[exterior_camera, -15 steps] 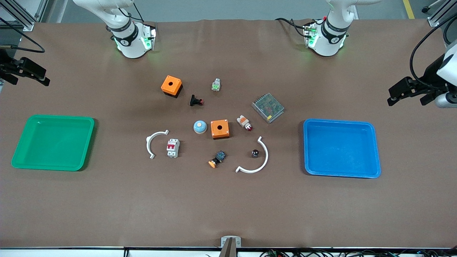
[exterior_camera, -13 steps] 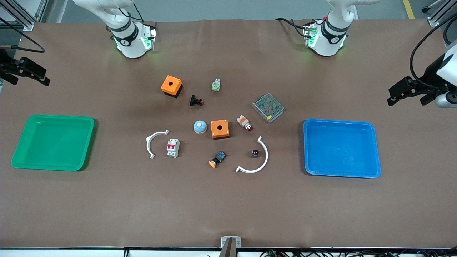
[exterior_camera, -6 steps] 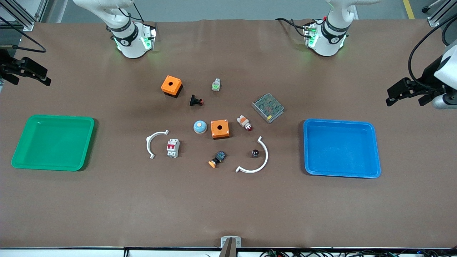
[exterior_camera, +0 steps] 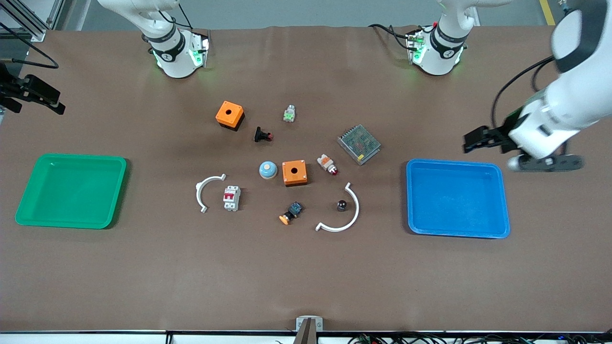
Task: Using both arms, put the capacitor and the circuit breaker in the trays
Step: 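Reach the left gripper to the black capacitor while the right gripper reaches the breaker, then close the left gripper on the capacitor while the right gripper grasps the breaker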
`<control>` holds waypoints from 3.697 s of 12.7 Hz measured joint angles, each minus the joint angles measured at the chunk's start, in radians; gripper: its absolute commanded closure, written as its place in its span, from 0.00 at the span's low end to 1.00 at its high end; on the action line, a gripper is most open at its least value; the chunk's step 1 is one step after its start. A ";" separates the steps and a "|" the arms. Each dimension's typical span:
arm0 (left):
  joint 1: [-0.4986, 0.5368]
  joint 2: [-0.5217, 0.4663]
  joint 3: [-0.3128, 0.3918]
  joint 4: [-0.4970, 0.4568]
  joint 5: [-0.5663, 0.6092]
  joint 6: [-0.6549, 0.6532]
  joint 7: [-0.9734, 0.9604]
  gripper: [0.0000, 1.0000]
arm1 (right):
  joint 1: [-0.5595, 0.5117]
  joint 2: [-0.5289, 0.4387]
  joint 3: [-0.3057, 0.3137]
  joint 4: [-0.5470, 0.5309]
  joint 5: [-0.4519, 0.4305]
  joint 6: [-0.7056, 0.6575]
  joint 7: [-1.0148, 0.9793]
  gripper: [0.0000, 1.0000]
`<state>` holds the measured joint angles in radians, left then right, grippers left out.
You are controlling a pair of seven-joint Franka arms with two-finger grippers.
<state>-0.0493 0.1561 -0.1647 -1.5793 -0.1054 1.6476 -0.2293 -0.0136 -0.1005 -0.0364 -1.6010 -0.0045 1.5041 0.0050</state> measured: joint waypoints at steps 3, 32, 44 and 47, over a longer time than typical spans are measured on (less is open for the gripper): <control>-0.069 0.121 -0.019 0.004 -0.002 0.026 -0.064 0.00 | 0.000 0.010 0.000 0.002 0.000 0.008 0.000 0.00; -0.521 0.738 0.130 0.301 0.084 0.470 -0.517 0.12 | 0.354 0.497 0.012 -0.122 0.077 0.629 0.545 0.00; -0.522 0.743 0.133 0.302 0.089 0.480 -0.527 0.73 | 0.421 0.524 0.012 -0.225 0.077 0.818 0.593 0.00; -0.520 0.742 0.134 0.313 0.089 0.483 -0.536 0.73 | 0.434 0.574 0.012 -0.227 0.077 0.871 0.593 0.00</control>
<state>-0.5690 0.8981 -0.0308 -1.2667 -0.0165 2.1303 -0.7651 0.4199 0.4740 -0.0241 -1.8283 0.0724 2.3753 0.5977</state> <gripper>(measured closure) 0.656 0.000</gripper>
